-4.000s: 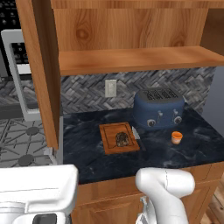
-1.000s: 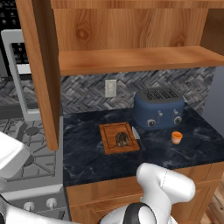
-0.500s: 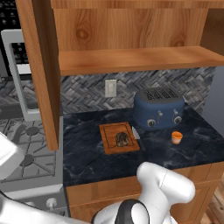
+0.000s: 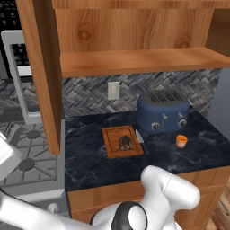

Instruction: Pick the bread, place it on the cutting board, pick the jam, place it on the counter, and close the cabinet.

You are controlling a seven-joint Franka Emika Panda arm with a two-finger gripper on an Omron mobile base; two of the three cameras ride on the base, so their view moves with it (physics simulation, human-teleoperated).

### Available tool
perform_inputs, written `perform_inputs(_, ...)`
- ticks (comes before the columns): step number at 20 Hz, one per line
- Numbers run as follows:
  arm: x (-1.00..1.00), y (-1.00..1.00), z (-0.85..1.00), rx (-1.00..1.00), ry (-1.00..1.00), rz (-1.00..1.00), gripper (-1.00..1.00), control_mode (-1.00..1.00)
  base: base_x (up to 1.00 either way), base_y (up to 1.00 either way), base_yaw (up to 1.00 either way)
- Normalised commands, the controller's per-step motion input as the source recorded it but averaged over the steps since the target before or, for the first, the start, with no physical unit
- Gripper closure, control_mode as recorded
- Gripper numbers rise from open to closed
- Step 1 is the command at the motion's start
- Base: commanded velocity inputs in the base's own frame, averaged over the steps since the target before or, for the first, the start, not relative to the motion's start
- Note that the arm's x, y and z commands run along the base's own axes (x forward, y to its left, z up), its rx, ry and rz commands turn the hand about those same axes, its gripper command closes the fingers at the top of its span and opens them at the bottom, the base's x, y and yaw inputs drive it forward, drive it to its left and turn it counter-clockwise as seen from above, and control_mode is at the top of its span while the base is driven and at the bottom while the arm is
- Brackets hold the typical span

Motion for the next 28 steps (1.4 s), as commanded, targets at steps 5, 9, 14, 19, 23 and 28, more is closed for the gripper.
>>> perform_inputs(5,0.12,-0.07,0.0,0.0,-0.01,-0.03,-1.0,-1.0,0.0,0.0,0.0)
perform_inputs(9,0.14,-0.04,0.0,0.0,0.0,-0.03,-1.0,-1.0,0.0,0.0,0.0)
perform_inputs(14,0.12,-0.02,0.0,0.0,0.0,-0.03,-1.0,-1.0,0.0,0.0,0.0)
perform_inputs(19,0.02,-0.05,0.02,0.0,0.0,-0.03,-1.0,-1.0,0.0,0.0,0.0)
perform_inputs(23,0.0,-0.09,0.01,0.0,0.0,-0.02,-1.0,-1.0,0.0,0.0,0.0)
perform_inputs(28,0.0,-0.12,0.02,0.01,0.0,-0.01,-1.0,-1.0,0.0,0.0,0.0)
